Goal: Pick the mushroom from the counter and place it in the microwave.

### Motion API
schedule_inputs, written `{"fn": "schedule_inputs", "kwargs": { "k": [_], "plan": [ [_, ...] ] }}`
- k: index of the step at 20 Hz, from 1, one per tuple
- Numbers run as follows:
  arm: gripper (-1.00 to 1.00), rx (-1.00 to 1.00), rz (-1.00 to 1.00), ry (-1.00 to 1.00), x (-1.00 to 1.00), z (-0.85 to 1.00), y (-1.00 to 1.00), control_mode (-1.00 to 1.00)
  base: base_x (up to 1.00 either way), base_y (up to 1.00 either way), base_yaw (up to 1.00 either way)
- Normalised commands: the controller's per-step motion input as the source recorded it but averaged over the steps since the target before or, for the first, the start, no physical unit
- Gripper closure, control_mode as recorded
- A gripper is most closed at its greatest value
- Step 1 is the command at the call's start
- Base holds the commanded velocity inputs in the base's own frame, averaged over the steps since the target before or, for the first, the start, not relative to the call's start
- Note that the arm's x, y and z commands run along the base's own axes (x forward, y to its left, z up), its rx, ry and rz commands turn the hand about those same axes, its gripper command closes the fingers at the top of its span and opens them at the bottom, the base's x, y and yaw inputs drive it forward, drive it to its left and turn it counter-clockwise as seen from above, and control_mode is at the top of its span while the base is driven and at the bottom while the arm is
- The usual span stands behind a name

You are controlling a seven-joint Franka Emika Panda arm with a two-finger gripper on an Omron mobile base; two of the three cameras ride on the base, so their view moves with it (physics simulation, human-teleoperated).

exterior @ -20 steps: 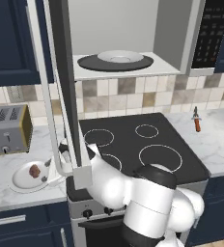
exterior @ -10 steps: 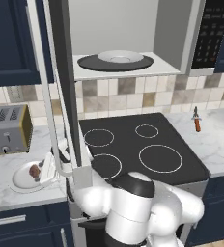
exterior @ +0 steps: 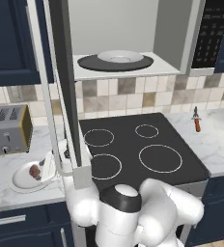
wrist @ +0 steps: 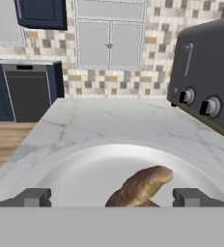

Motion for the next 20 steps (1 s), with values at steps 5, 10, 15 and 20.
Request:
{"fn": "schedule_inputs", "kwargs": {
  "k": [5, 10, 15, 20],
  "plan": [
    [-1.00, 0.00, 0.00, 0.00, 0.17, -0.10, 0.16, -1.00, 0.00, 0.00, 0.00],
    [-1.00, 0.00, 0.00, 0.00, 0.23, -0.17, 0.20, -1.00, 0.00, 0.00, 0.00],
    [-1.00, 0.00, 0.00, 0.00, 0.25, -0.15, 0.18, -1.00, 0.00, 0.00, 0.00],
    [1.00, 0.00, 0.00, 0.00, 0.06, -0.18, 0.20, -1.00, 0.00, 0.00, 0.00]
  ]
}}
